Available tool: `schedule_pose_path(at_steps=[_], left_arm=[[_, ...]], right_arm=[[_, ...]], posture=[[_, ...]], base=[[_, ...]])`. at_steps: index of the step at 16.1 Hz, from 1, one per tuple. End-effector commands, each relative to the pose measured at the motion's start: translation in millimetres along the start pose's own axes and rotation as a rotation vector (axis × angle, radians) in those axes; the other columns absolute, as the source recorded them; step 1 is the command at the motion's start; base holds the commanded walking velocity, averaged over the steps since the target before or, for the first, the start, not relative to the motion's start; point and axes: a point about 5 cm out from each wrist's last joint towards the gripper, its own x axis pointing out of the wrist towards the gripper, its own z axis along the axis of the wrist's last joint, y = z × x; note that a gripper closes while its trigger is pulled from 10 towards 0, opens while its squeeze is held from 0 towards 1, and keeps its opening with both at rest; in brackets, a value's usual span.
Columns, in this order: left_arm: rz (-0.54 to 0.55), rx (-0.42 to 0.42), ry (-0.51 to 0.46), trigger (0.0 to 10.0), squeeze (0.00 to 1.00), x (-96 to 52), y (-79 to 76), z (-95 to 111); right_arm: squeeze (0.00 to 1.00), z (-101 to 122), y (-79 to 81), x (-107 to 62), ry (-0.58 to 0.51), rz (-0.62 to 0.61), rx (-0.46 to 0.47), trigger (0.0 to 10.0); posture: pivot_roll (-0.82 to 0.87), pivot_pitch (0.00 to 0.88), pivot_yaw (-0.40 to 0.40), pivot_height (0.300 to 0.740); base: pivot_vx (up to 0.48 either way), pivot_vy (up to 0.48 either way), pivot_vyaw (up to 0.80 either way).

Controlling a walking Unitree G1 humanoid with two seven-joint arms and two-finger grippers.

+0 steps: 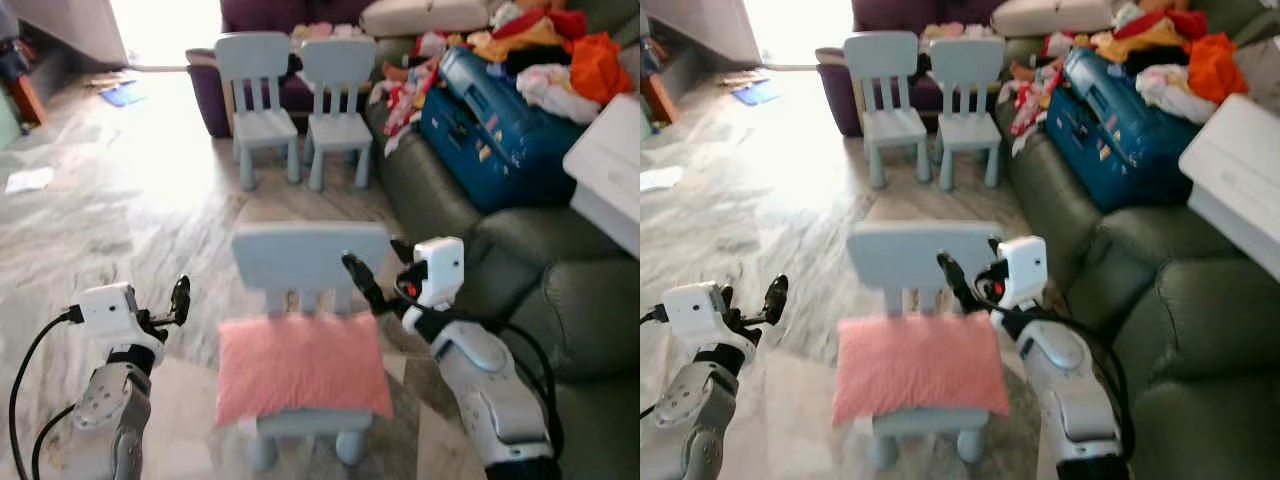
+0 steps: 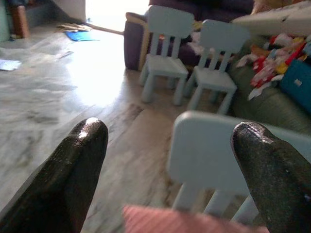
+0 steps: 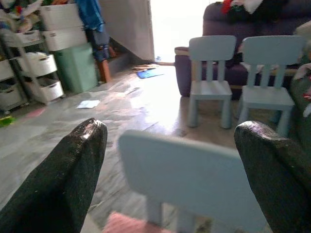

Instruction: Move the pillow to the sofa

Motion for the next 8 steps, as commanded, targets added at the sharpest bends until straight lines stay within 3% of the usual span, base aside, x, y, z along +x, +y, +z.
schedule_pose_path(at_steps=[1,8], left_arm=[[-0.023,-0.025,-0.027,10.0,0.0,0.5,-7.9,2.8],[0.04,-0.001,0.007,10.0,0.0,1.2,-2.5,-3.0]], right_arm=[[0.0,4.9,-6.2,-3.8,-0.015,-0.016,-0.018,10.0],[0.0,3.3,-4.6,-2.2,-0.004,-0.008,-0.018,10.0]], posture=[[-0.14,0.037,-0.033,0.74],[-0.14,0.039,-0.035,0.74]], base=[[0.0,0.0,0.0],[0.0,0.0,0.0]])
